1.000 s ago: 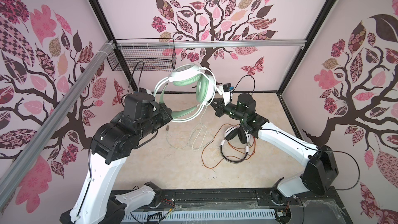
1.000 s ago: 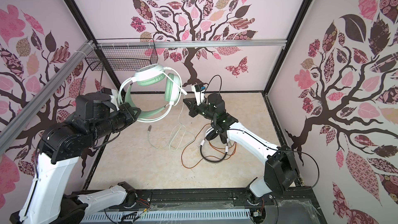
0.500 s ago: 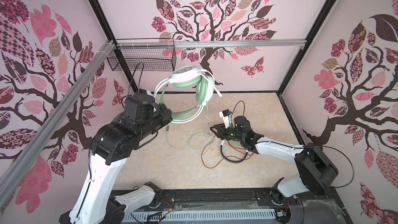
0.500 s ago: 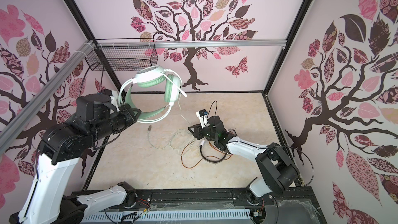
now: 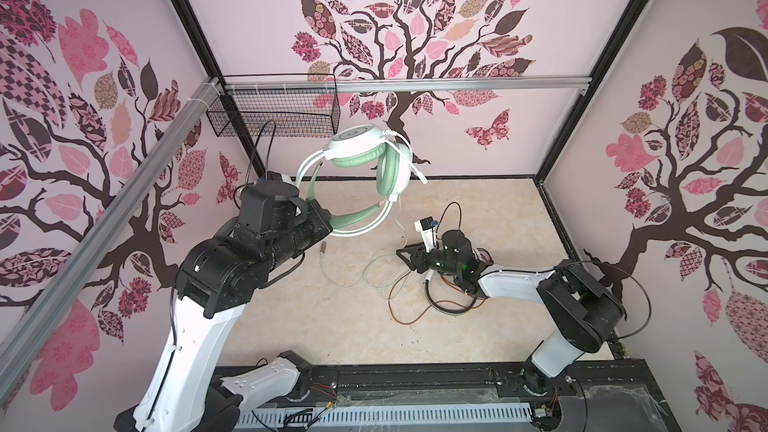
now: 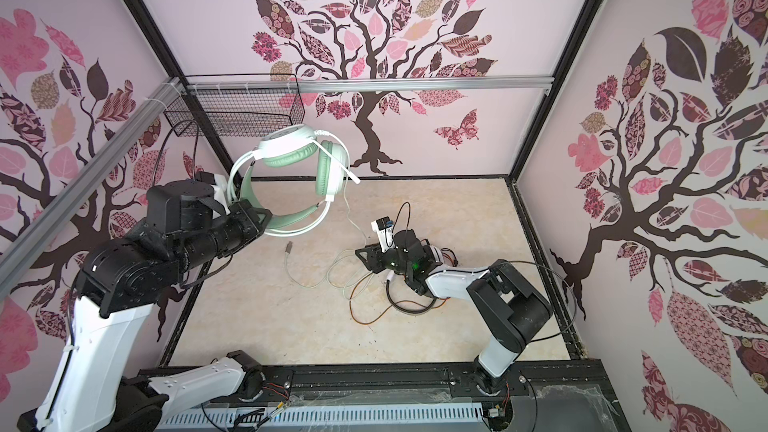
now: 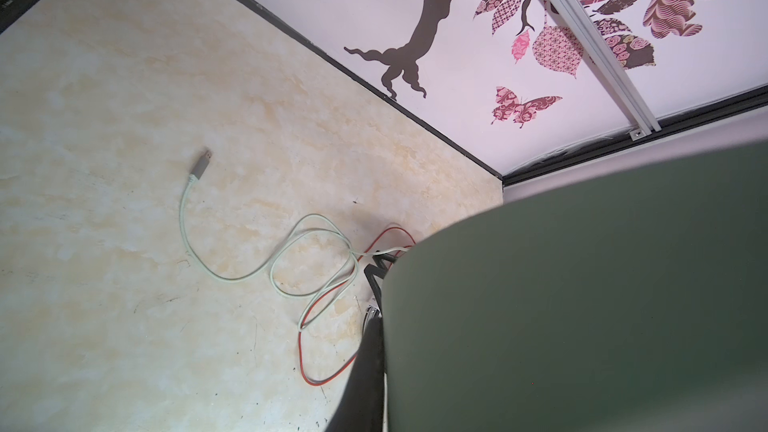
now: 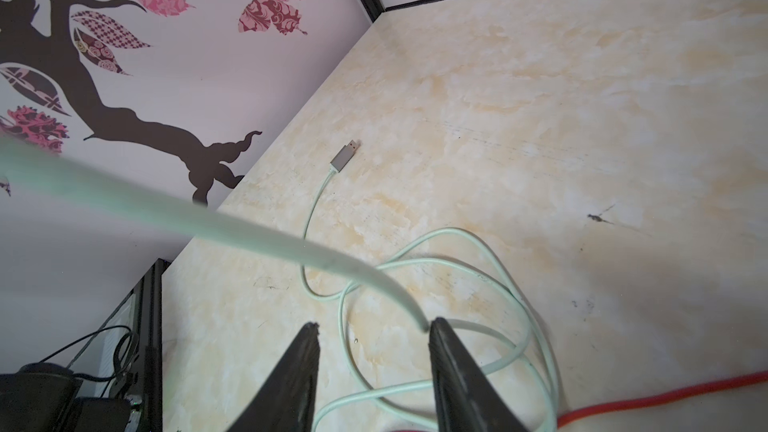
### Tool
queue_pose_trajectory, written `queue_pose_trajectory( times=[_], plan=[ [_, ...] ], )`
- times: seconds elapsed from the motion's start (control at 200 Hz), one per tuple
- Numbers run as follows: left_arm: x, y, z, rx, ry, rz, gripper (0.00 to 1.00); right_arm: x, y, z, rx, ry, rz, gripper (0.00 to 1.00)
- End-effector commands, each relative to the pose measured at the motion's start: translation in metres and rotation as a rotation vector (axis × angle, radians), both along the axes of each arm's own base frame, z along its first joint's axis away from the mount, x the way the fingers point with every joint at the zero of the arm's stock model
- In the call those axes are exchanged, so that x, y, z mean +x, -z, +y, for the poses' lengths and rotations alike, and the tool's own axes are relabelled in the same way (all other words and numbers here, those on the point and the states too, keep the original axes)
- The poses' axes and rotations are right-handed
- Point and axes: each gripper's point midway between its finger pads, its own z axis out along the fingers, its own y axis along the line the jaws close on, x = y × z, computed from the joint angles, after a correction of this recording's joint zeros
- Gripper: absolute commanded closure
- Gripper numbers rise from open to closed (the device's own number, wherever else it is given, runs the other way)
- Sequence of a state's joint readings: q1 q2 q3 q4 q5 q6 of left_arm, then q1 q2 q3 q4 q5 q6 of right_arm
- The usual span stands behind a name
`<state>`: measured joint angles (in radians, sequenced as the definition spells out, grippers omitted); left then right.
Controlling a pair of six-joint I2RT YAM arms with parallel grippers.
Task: Wrap the headphones
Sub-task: 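Hold the headset aloft with the left gripper while the right gripper grasps its mint cable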
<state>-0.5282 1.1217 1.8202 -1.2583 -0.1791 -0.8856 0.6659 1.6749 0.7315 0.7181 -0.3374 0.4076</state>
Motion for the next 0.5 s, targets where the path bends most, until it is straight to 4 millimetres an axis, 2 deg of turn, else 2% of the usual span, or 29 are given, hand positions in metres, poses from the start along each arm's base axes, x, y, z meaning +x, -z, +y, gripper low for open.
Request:
queue_pose_trajectory(
  times=[0.0,0.08,0.16,0.23,0.38,0.495],
  plan=[
    [0.008,-0.02,-0.002,-0.062,-0.018,-0.079,1.0,0.01,-0.004,0.007,0.057,0.026,-0.038,0.57],
    [0.007,-0.02,-0.002,-0.065,-0.021,-0.078,1.0,0.016,0.001,0.009,0.067,0.039,-0.032,0.61],
    [0.007,-0.02,0.0,-0.063,-0.029,-0.078,1.0,0.018,0.006,0.011,0.071,0.035,-0.022,0.72],
    [0.008,-0.019,0.002,-0.06,-0.04,-0.074,1.0,0.013,0.008,0.012,0.07,0.025,-0.018,0.8],
    [0.008,-0.017,0.0,-0.068,-0.042,-0.066,1.0,0.0,0.011,0.001,0.053,0.034,-0.02,1.0],
    [0.009,-0.018,0.001,-0.072,-0.054,-0.069,1.0,-0.019,0.012,-0.006,0.024,0.018,-0.008,1.0]
  ],
)
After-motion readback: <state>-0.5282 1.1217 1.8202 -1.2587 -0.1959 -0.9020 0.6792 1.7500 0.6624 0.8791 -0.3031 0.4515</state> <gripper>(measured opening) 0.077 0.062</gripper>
